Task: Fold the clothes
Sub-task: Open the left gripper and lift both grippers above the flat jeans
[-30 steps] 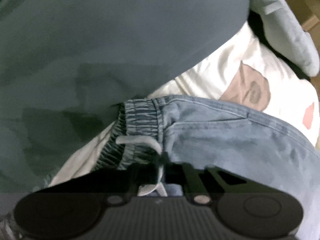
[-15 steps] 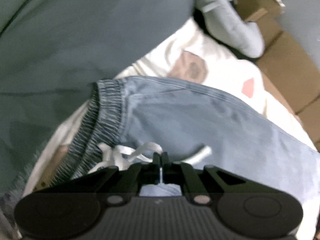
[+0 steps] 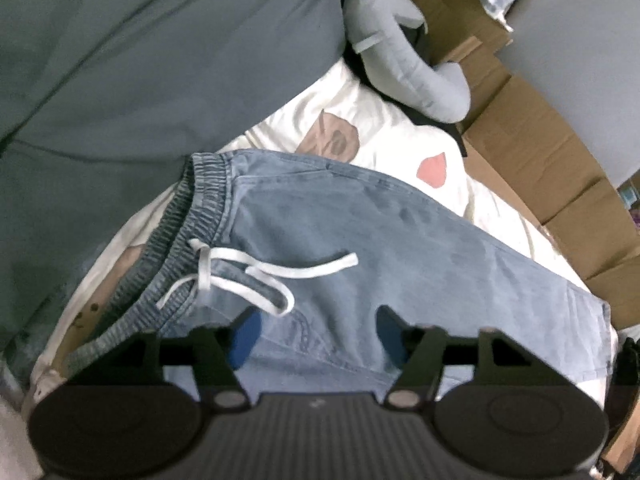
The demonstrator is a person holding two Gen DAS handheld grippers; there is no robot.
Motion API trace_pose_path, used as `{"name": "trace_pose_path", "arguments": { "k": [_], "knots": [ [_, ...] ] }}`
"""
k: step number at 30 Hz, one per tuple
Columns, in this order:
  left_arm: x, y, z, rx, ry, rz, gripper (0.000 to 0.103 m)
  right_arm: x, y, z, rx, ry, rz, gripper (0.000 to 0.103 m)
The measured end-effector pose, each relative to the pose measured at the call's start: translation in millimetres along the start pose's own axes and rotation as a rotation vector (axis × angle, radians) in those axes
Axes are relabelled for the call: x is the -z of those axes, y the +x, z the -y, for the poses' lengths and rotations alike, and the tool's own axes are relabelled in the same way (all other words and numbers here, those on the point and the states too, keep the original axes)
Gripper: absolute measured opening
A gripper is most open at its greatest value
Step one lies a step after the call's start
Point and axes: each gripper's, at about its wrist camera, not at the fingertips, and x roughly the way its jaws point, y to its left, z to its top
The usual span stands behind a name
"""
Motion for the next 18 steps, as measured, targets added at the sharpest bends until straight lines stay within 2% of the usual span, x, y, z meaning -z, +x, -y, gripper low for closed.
{"name": "trace_pose_path", "arguments": {
  "k": [4, 6, 9, 13, 18],
  "knots": [
    [14.1, -21.8, 7.1, -0.002, -0.007, 0.001, 0.075, 4.9, -12.1, 4.4, -0.022, 0.029, 0.025, 0.036],
    [24.2, -29.4, 11.0, -0.014, 0.006, 0.0, 0.08, 6.9, -20.2, 6.2, -0.037, 0.035, 0.042, 0.042],
    [42.4, -41.6, 18.8, -0.042, 0.041, -0.012, 0.082, 10.0, -32.4, 9.0, -0.061, 0.045, 0.067, 0.048],
    [65.9, -60.8, 24.1, -0.041, 0.064, -0.02, 0.085, 12.8, -49.1, 13.4, -0.107, 0.055, 0.093, 0.048],
    [87.8, -88.7, 25.3, -0.053, 0.07, -0.015, 0.087, 14.9, -73.9, 16.6, -0.136, 0.052, 0.134, 0.056]
  ]
}}
